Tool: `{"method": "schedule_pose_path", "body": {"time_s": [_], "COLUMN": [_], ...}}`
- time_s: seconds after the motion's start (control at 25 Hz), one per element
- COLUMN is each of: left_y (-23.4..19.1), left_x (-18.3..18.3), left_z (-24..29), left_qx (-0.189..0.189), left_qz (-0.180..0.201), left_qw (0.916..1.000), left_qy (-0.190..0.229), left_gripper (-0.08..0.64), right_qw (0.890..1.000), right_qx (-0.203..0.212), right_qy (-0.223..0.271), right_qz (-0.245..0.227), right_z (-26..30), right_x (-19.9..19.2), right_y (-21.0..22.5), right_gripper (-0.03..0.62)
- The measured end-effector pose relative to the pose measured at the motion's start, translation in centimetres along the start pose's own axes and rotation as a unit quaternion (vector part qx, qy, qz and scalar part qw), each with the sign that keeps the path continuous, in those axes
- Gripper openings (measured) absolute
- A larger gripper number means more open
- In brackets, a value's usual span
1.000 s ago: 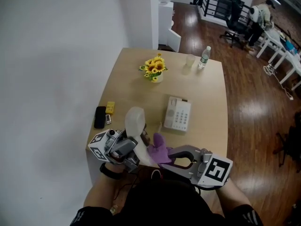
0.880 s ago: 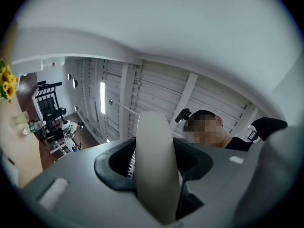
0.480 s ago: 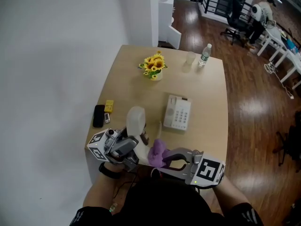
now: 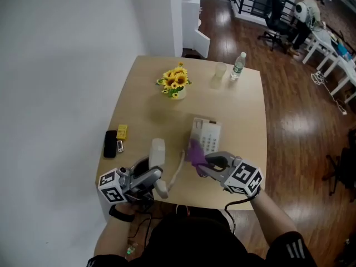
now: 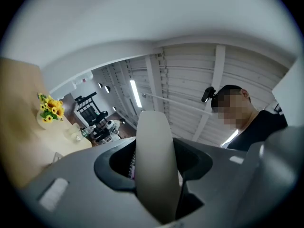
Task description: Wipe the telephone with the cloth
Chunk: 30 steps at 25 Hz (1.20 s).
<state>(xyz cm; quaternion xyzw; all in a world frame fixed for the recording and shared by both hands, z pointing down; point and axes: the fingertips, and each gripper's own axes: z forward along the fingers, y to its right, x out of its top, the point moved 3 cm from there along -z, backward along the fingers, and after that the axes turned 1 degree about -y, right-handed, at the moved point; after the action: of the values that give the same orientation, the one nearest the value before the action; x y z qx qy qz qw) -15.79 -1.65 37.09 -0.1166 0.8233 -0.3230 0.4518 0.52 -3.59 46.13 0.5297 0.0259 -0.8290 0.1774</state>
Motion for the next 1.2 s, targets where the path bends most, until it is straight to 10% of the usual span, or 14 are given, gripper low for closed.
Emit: {"method": "schedule_pose_path", "body": {"time_s": [0.64,1.2], "left_y": [-5.4,-6.7], "left_x": [-3.2,-3.4], "left_z": [-1.4,-2.7], "left_qx": [0.154,0.189], "left_qz": [0.007,0.004], "left_qw": [0.9876,0.9817], "left_qy": [-0.031,-0.023], "left_gripper": [0.222,0.222], "right_qw": [0.962,0.958], "right_qx": [-0.139,-0.065], "right_qy": [-0.232,-0.278], "right_qz": [0.036,0.000], "right_z": [14.1,17.0], "right_x": [-10.7,-16.3], "right_y": [24.1,16.2], "right_gripper": [0.071,0.071]}}
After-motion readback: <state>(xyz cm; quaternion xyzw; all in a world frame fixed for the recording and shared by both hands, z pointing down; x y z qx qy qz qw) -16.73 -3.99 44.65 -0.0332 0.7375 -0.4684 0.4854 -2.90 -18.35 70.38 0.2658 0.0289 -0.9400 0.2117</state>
